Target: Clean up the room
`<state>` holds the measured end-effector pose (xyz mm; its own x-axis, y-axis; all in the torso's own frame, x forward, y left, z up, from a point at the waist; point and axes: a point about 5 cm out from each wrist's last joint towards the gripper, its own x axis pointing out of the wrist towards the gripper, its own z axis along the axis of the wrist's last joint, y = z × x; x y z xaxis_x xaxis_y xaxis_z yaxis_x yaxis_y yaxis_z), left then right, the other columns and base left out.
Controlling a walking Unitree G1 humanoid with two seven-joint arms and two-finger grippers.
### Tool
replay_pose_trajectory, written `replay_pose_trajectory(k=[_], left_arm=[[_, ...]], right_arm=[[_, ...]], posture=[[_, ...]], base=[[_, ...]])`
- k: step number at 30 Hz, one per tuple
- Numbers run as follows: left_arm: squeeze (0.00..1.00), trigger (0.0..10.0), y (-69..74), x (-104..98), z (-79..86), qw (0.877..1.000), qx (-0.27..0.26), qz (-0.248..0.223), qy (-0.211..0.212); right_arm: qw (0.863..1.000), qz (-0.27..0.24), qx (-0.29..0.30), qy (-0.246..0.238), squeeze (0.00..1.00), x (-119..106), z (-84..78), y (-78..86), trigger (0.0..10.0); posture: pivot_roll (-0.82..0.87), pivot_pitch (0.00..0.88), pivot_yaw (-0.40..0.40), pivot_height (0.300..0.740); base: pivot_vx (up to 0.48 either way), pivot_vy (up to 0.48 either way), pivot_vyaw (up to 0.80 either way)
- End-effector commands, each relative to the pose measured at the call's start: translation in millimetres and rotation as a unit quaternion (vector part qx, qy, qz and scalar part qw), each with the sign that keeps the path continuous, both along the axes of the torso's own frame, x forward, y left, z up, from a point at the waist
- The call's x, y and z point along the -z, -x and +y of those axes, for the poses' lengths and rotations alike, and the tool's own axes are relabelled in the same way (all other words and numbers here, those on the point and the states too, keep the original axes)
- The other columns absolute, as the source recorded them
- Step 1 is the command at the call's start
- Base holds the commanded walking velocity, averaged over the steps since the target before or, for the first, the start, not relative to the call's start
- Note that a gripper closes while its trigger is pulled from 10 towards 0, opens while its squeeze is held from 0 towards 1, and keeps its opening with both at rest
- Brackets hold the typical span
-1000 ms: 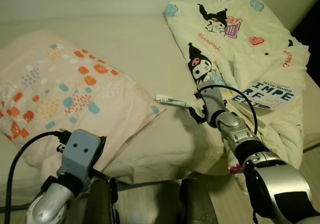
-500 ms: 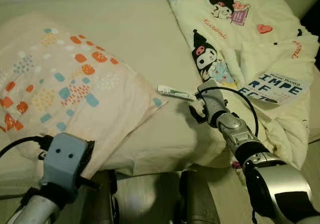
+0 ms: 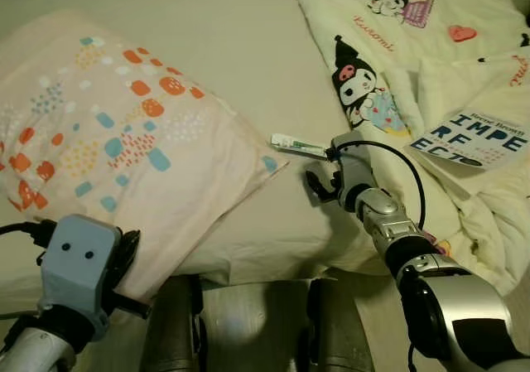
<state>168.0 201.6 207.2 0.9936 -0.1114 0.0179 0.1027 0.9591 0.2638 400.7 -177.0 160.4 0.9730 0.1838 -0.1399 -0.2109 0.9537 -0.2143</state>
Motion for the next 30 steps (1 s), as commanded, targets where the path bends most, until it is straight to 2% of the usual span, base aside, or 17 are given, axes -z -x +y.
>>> replay_pose_trajectory(k=[1, 2, 3, 6, 17, 30], left_arm=[[0.0, 10.0, 5.0, -0.1, -1.2, 1.0, 0.004, 0.011, 0.001], [0.0, 10.0, 5.0, -0.1, -1.2, 1.0, 0.004, 0.011, 0.001], [0.0, 10.0, 4.8, 1.0, -2.0, 1.0, 0.005, 0.014, 0.003], [0.0, 10.0, 4.6, 3.2, -4.6, 1.0, 0.008, 0.02, 0.008], [0.0, 10.0, 1.1, 6.6, -10.4, 0.999, 0.019, 0.03, 0.018], [0.0, 10.0, 3.4, 6.6, -8.6, 0.999, 0.016, 0.038, 0.016]], right_arm=[[0.999, 0.006, 0.037, -0.016, 0.0, 4.7, -10.7, 1.9, 10.0], [0.999, 0.006, 0.037, -0.016, 0.0, 4.7, -10.7, 1.9, 10.0], [0.999, 0.008, 0.046, -0.027, 0.04, 4.4, -12.8, 1.8, 10.0], [0.998, 0.009, 0.058, -0.039, 0.0, 2.9, -16.1, 1.4, 10.0], [0.999, 0.005, 0.05, -0.012, 0.0, 2.4, -15.5, 1.4, 10.0], [0.998, -0.018, 0.049, -0.026, 0.0, -11.5, -18.3, -2.4, 10.0]], posture=[[0.34, 0.456, 0.001, 0.587], [0.34, 0.456, 0.001, 0.587], [0.33, 0.457, 0.0, 0.587], [0.32, 0.452, -0.004, 0.587], [0.3, 0.441, -0.013, 0.573], [0.3, 0.443, -0.01, 0.563]], base=[[0.0, 0.0, 0.0], [0.0, 0.0, 0.0], [0.0, 0.0, 0.0], [0.0, 0.0, 0.0], [0.0, 0.0, 0.0], [0.0, 0.0, 0.0]])
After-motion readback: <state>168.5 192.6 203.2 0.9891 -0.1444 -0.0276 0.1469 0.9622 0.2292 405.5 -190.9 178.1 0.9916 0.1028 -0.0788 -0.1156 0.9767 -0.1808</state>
